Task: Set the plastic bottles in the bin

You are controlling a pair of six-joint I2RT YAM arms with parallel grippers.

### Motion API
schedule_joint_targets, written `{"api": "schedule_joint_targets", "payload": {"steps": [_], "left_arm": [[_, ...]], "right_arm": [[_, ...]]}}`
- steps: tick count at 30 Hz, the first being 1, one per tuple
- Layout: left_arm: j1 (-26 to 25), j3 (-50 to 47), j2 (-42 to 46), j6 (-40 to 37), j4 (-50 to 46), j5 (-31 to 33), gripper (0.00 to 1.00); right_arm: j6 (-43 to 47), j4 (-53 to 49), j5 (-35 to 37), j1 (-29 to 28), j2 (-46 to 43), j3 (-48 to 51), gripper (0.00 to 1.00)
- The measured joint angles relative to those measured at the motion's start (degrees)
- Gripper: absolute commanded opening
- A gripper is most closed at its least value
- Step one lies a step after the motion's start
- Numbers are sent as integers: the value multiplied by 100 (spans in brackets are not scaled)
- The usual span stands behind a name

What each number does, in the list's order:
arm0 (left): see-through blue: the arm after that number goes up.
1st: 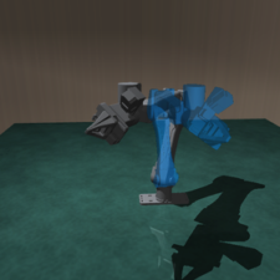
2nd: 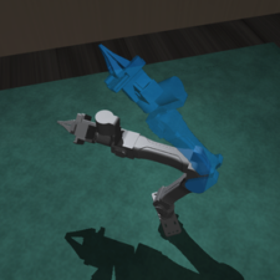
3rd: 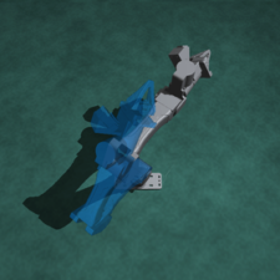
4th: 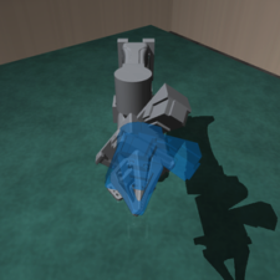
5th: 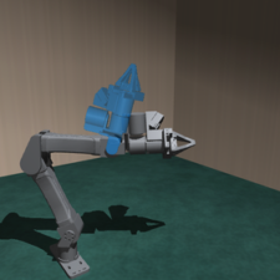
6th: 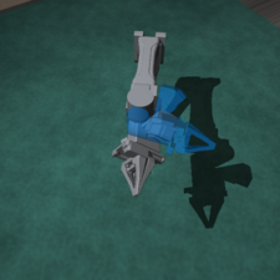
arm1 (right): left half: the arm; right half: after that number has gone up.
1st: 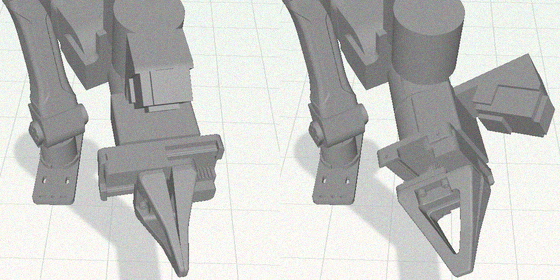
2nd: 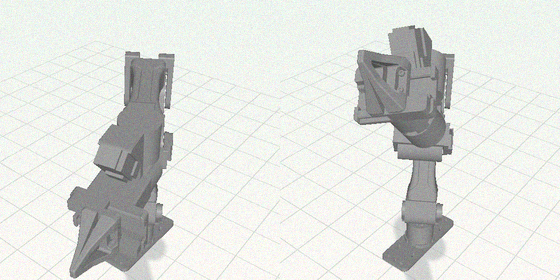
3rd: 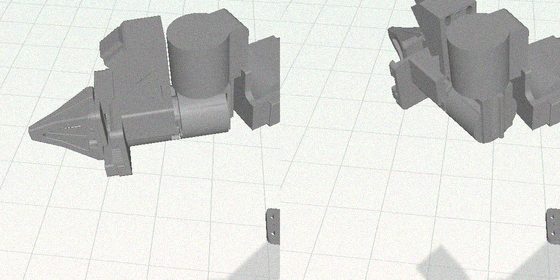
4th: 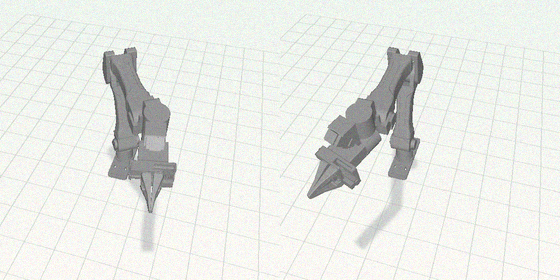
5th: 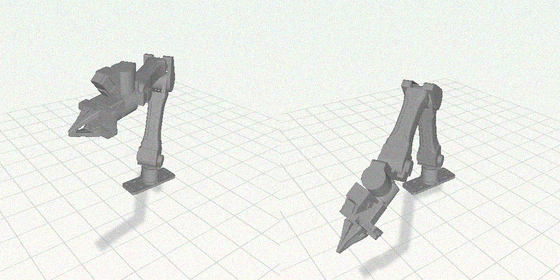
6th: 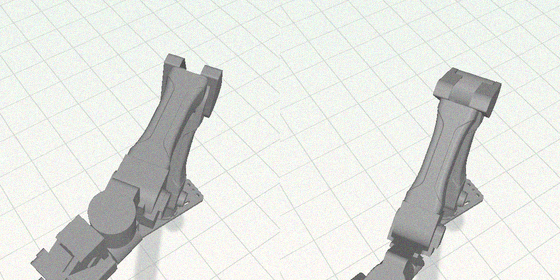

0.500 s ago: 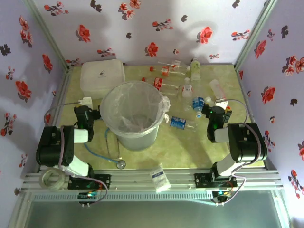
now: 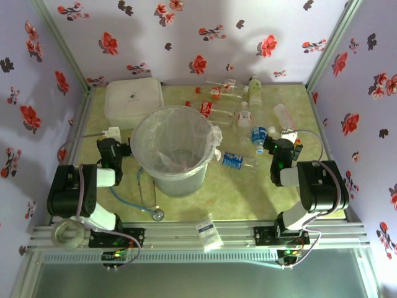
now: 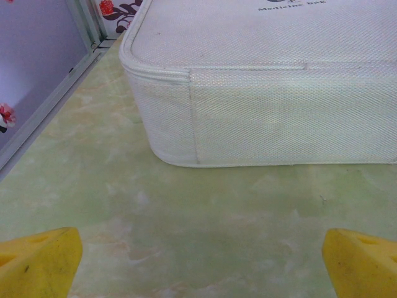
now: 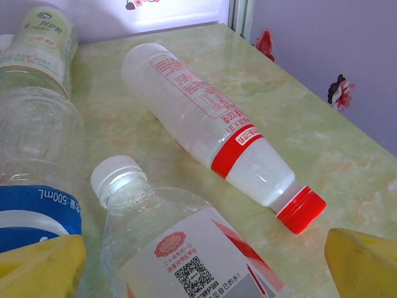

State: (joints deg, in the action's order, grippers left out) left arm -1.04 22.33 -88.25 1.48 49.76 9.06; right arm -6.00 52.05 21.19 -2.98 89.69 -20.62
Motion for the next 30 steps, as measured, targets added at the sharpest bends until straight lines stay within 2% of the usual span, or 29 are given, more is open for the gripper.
{"api": "schedule_joint_targets", "payload": {"steps": [23, 26, 30], "left_arm": [[17, 33, 74, 2, -219, -7, 100], [22, 111, 498, 15, -713, 17, 100], [42, 181, 1298, 243, -1193, 356, 100]], "right_arm": [[-2, -114, -153, 50, -39, -15, 99], [-2, -748, -214, 72, -356, -170, 99], [-140, -2369, -225, 76, -1373, -935, 99]]}}
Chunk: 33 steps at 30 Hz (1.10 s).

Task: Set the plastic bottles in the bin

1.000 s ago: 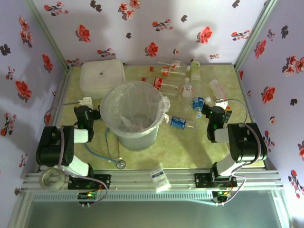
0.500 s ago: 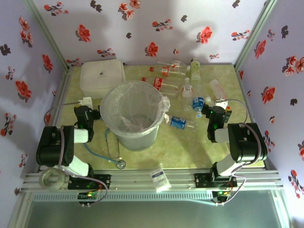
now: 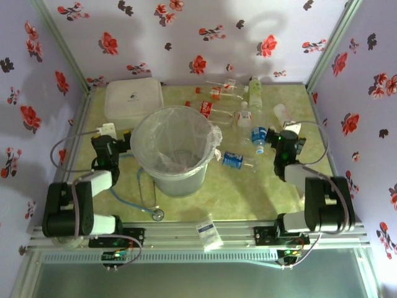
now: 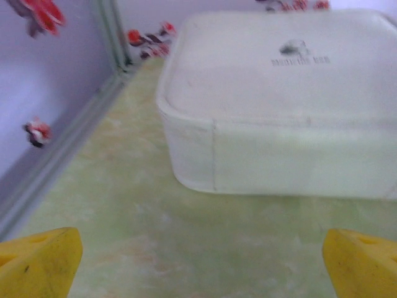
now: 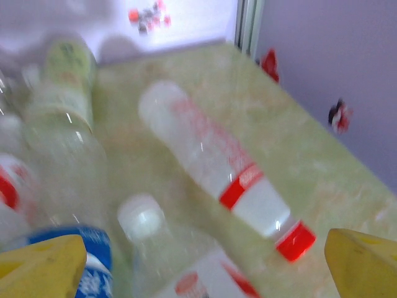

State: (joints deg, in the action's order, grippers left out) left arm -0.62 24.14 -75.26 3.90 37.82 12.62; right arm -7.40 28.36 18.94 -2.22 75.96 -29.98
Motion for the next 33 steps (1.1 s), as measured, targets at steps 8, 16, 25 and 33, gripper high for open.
{"api": "schedule_joint_targets", "payload": {"steps": [8, 16, 25, 33], "left_arm": [[232, 1502, 1443, 1106, -3185, 645, 97], [269, 3053, 1958, 1491, -6074, 275, 93], [199, 4887, 2516, 1757, -7825, -1939, 81], [-769, 4876, 2514, 1932, -8251, -2850, 77]], "right_arm": [[-175, -3895, -282, 74, -96, -2739, 98], [308, -6629, -887, 175, 1751, -4197, 90], [752, -7757, -1045, 407, 3198, -5337, 87], [778, -7888, -1355, 433, 3609, -5532, 68]]}}
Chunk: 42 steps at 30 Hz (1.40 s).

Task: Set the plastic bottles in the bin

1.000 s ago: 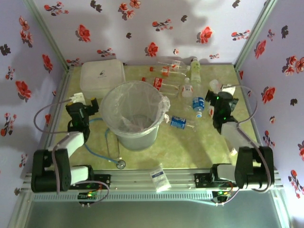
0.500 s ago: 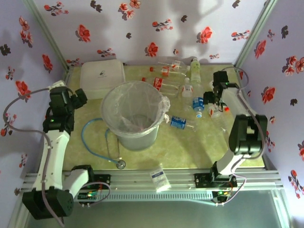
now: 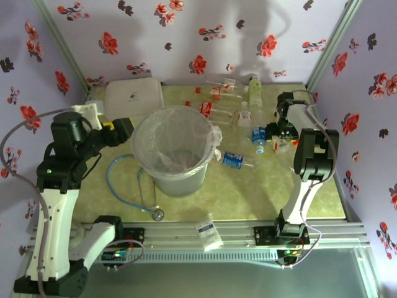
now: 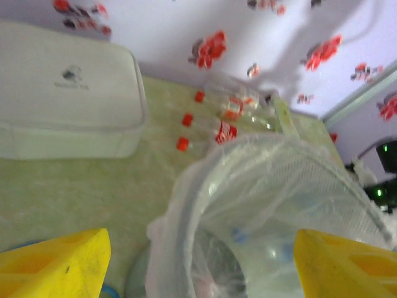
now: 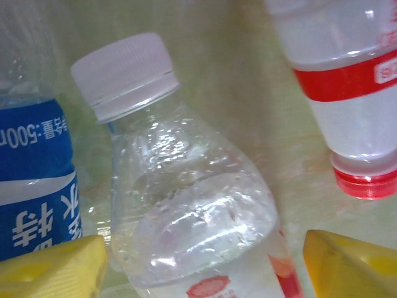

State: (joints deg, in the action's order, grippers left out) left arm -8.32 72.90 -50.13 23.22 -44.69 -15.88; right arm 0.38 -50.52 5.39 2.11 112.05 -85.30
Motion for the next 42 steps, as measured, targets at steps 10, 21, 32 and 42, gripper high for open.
{"api": "schedule_joint_targets", "payload": {"steps": [10, 21, 32, 42], "left_arm": [[-402, -216, -616, -151, -348, 431, 79], [-529, -608, -562, -127, -90, 481, 78], [-564, -673, -745, -125, 114, 496, 78], [-715, -721, -1073, -125, 299, 498, 77]], "right_arm": [[-33, -17, -68, 0, 127, -70, 60], [-83, -81, 68, 0, 120, -136, 41], [-374, -389, 74, 0, -1644, -278, 37], [-973, -374, -1248, -1338, -2688, -1508, 33]]}}
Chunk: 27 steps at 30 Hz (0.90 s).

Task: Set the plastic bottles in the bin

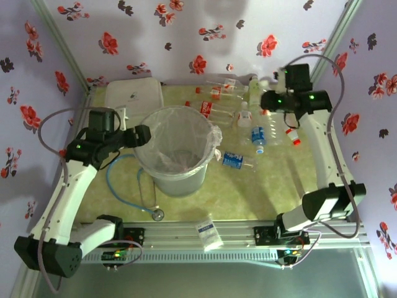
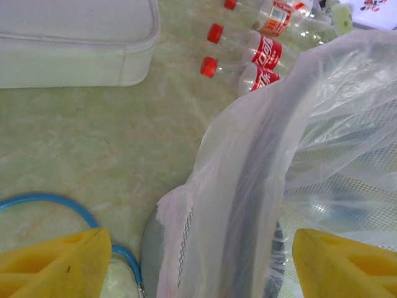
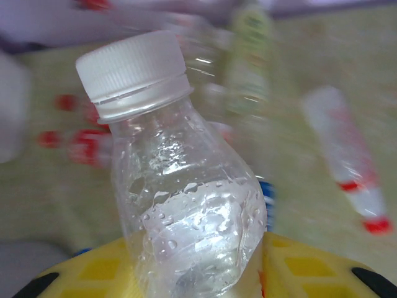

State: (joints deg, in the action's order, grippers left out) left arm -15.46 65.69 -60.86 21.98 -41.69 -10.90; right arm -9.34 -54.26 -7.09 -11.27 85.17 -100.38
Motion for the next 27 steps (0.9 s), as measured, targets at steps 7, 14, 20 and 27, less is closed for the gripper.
{"api": "schedule_joint_targets", "payload": {"steps": [7, 14, 20, 27], "left_arm": [[-146, 31, -107, 13, 166, 44, 74], [-192, 28, -107, 33, 245, 48, 72], [-197, -42, -70, 177, 426, 131, 70], [-214, -101, 120, 323, 483, 420, 66]], "right_arm": [[-297, 81, -616, -1565, 138, -1545, 31], [-334, 105, -911, -2658, 826, -2734, 32], [-328, -188, -964, -3373, 1687, -3088, 32], [-315, -857, -588, -3967, 2448, -3110, 33]]}}
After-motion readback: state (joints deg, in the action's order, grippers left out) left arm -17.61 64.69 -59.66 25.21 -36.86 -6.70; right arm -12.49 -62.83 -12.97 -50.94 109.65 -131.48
